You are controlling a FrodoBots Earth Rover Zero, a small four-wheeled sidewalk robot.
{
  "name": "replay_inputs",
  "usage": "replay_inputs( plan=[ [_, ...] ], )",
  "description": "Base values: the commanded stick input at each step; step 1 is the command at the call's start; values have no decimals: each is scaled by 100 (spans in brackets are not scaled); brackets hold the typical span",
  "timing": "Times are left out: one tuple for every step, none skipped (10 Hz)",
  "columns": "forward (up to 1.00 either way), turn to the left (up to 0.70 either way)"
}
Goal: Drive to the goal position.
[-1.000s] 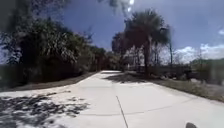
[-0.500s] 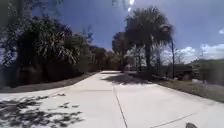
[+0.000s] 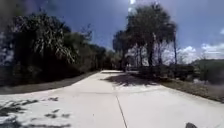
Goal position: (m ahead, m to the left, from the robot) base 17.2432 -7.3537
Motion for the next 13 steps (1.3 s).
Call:
replay_inputs(
  plan=[
    [70, 0],
    [70, 0],
    [70, 0],
    [70, 0],
    [70, 0],
    [70, 0],
    [70, 0],
    [70, 0],
    [70, 0],
    [70, 0],
    [70, 0],
    [70, 0],
    [70, 0]
  ],
)
